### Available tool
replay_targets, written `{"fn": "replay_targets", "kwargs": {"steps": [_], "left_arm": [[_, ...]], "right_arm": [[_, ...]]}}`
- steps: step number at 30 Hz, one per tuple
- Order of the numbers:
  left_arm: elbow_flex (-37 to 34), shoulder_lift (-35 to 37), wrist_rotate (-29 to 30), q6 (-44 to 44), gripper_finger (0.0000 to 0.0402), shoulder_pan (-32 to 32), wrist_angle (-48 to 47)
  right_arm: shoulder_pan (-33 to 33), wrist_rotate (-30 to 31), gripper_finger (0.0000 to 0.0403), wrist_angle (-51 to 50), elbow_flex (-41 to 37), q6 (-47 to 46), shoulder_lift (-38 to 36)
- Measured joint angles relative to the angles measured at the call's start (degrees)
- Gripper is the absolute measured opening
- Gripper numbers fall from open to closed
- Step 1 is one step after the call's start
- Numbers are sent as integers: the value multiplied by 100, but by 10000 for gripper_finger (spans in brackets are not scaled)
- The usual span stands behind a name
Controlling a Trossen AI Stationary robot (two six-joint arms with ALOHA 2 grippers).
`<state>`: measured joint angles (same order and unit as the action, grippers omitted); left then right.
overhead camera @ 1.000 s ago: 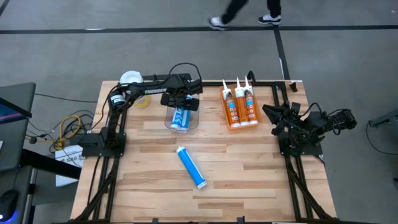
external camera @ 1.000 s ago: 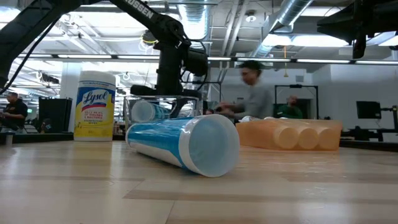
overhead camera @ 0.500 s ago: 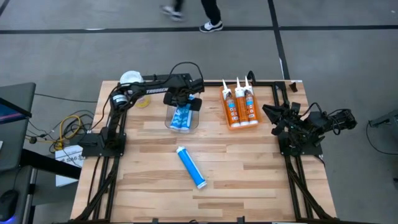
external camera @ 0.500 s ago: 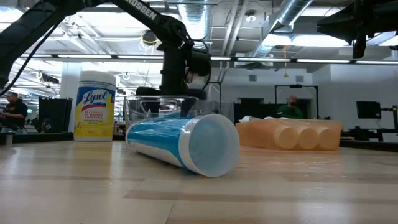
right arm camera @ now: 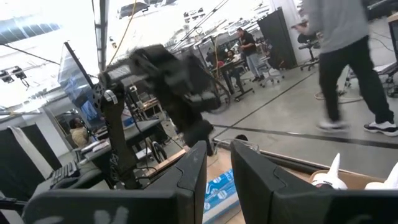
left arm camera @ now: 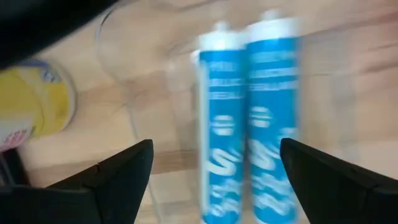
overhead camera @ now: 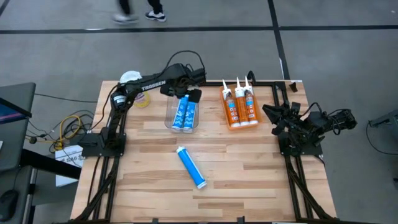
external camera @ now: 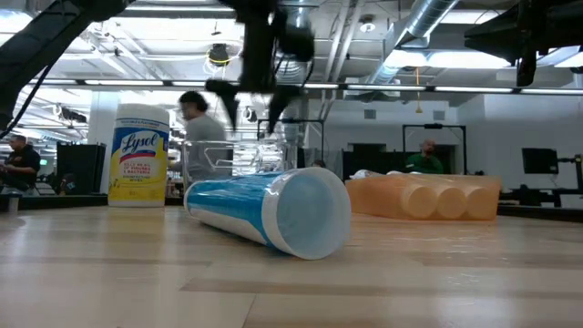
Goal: Pick & place silicon tubes, Sealant and Lysol wipes
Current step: Put the blue sealant into the transparent bin
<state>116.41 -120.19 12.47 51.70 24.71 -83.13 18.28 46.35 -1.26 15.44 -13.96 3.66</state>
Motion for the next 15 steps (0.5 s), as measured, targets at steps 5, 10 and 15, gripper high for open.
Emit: {"fn": "replay_targets", "kwargs": {"steps": [5,10,15], "left_arm": [[1062,25,-477,-60,344,-716,-382],[1640,62,-995,662,344,-1615,-689],[1656,95,-1180,1884,344,-2454,-691]], "right_arm": [[0,0,66,0,0,-2,2],[0,0,66,0,0,-4,2],[0,0,66,0,0,-4,2]]}}
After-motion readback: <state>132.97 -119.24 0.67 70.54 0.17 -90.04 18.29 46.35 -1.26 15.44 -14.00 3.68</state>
